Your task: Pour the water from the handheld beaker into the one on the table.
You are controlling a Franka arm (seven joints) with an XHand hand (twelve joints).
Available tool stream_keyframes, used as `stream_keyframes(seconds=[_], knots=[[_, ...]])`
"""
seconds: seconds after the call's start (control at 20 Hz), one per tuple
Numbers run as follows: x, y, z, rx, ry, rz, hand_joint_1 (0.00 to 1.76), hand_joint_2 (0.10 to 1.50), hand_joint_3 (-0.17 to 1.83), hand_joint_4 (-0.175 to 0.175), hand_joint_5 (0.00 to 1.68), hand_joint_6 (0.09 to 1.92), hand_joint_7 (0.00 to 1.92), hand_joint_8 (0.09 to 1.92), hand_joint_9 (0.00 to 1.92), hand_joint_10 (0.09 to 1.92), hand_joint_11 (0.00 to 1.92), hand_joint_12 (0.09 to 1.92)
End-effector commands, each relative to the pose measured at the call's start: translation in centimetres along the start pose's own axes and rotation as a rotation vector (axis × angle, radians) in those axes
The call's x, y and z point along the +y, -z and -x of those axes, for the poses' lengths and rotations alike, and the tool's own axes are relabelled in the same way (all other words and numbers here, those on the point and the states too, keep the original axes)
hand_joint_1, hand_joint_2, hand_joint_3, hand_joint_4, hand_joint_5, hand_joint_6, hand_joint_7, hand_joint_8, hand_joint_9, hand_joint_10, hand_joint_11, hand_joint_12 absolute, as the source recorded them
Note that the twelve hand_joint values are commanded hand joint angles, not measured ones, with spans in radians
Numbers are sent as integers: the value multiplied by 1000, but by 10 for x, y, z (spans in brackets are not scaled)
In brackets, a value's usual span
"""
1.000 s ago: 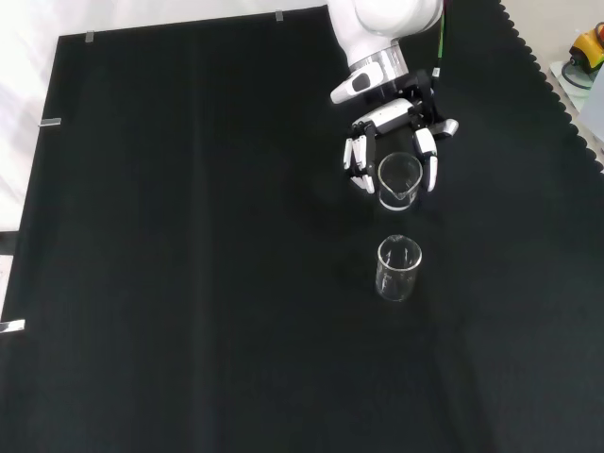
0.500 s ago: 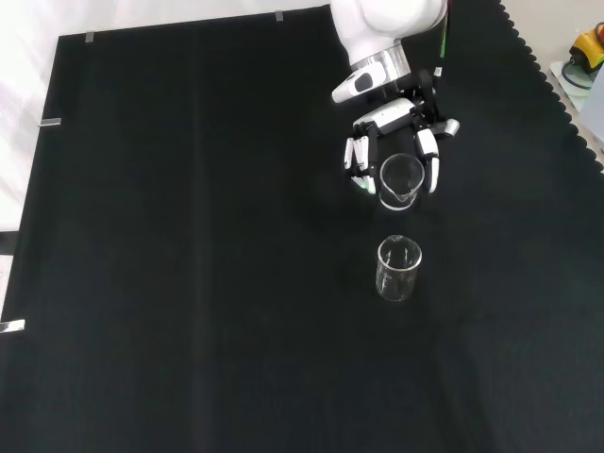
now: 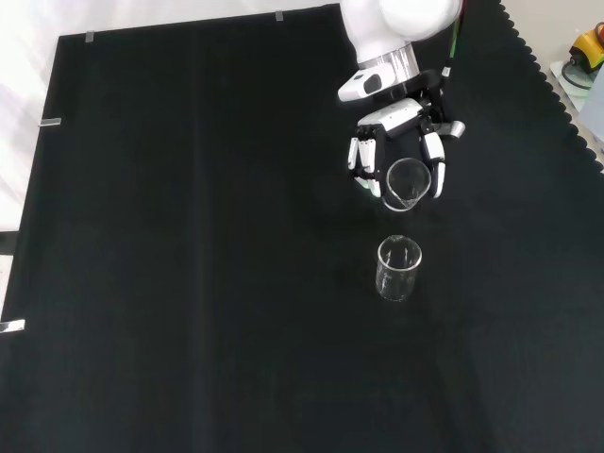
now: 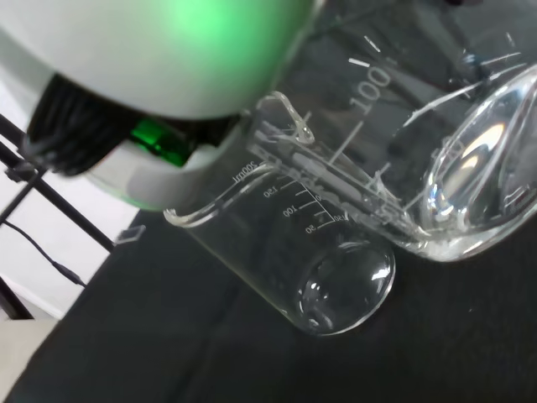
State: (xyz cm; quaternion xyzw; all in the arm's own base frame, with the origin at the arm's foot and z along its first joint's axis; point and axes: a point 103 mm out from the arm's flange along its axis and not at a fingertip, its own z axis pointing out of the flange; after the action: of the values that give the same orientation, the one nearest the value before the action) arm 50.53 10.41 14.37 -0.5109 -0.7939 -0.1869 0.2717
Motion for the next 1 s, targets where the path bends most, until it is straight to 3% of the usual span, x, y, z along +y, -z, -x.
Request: stream_keyframes(seconds=[0.05, 0.5, 1.0], knots=[[0, -3, -5, -55, -1, -9, 1326, 664, 531, -175, 1464, 221, 1588, 87, 1489, 87, 960, 918], [7, -6, -17, -156, -4, -32, 1326, 664, 532, -175, 1464, 220, 1588, 87, 1491, 87, 980, 926], [17, -11, -23, -217, -49, -37, 1326, 663, 533, -175, 1465, 220, 1589, 87, 1496, 87, 1004, 923]])
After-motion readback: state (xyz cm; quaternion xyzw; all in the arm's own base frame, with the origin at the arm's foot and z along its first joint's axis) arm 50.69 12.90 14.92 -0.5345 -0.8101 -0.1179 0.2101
